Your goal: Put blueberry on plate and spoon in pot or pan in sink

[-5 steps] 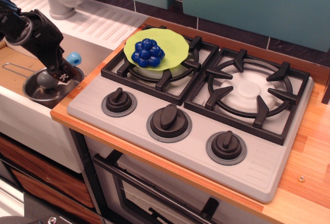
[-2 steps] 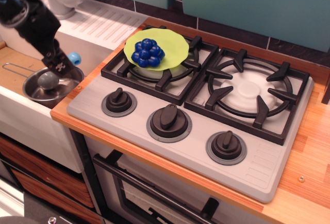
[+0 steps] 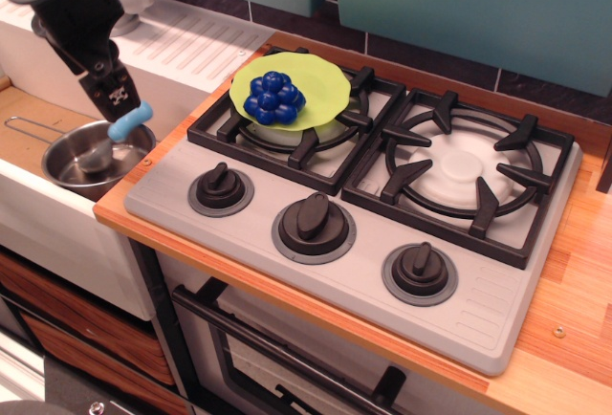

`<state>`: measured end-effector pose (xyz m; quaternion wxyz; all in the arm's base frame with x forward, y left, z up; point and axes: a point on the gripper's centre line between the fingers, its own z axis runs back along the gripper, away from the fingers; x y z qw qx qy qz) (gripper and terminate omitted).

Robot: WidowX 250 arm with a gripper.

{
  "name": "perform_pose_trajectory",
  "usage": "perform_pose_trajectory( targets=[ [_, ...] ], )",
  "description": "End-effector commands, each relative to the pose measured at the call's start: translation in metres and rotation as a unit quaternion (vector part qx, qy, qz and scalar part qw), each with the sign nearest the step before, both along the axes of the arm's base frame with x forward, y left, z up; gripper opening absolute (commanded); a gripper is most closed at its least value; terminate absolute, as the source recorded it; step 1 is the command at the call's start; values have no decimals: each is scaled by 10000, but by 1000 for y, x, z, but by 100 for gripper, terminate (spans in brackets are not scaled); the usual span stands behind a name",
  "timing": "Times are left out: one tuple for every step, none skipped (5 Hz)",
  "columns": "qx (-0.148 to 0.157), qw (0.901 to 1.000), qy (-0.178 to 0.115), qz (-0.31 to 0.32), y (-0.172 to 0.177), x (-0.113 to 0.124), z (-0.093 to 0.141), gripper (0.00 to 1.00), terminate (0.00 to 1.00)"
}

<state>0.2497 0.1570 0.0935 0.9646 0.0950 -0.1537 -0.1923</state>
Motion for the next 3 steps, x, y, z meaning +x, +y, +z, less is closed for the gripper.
perform_pose_trajectory(
  targets=[
    [507,9978,-129,420,-21,4,26,100,0],
    [498,9981,-139,339,-28,-2,22,100,0],
    [498,9981,-139,339,-28,-2,22,100,100]
  ],
)
